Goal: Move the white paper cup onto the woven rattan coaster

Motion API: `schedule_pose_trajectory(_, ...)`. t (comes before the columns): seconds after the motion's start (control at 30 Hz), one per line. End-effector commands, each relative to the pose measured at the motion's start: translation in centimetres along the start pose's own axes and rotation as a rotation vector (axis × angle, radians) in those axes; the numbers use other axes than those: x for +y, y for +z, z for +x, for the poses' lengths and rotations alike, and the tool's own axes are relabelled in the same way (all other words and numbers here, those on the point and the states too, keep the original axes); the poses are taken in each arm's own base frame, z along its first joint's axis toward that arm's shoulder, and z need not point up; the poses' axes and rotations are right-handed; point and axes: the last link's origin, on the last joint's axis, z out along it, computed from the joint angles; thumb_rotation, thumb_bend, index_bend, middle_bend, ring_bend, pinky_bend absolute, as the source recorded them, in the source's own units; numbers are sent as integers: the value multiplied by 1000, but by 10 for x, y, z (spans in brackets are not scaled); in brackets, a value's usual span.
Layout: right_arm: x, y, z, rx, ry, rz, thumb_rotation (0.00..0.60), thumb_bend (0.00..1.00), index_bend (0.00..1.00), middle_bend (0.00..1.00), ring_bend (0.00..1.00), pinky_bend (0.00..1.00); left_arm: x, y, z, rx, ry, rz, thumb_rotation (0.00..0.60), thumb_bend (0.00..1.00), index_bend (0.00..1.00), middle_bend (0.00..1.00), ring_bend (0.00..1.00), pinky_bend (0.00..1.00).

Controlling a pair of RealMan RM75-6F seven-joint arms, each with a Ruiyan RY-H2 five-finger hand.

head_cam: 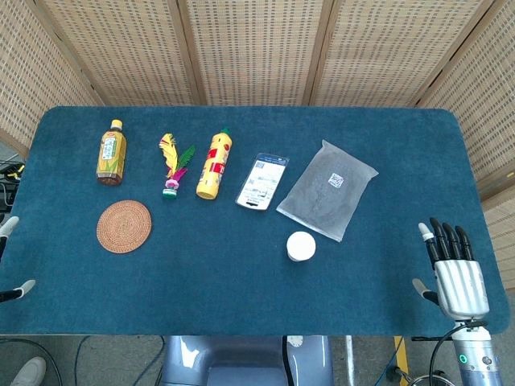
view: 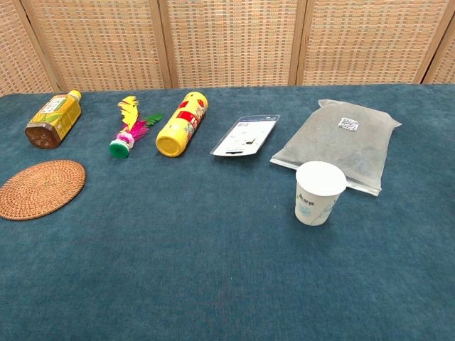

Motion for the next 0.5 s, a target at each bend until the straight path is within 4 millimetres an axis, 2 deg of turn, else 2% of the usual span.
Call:
schedule_pose_trajectory(0.03, 0, 0, 0, 1, -1, 0, 600, 0, 26, 0, 0, 0, 1, 0, 0, -5, 3, -1, 600, 0, 0, 0, 0, 0)
schedule_pose_trajectory(0.13, 0, 0, 0, -5, 0, 1, 600, 0, 29, 0, 0, 0, 1, 0, -1, -10, 3, -1, 600, 0, 0, 0, 0, 0)
schedule_pose_trajectory(0.3, -17, 22, -1, -59, -9, 128, 600, 0, 32, 0, 0, 0, 2, 4, -2, -20, 3, 2, 600, 0, 0, 0, 0, 0)
schedule_pose_trajectory(0.43, -47, 58, 3, -169, 76, 305, 600, 0, 30, 0, 0, 0, 4, 10, -4, -28, 9, 5, 600, 0, 0, 0, 0, 0)
schedule_pose_trajectory(0.5, -59, 86, 0, -245, 141, 369, 600, 0, 29, 0, 0, 0, 4, 12, -6, -39, 19, 11, 600, 0, 0, 0, 0, 0)
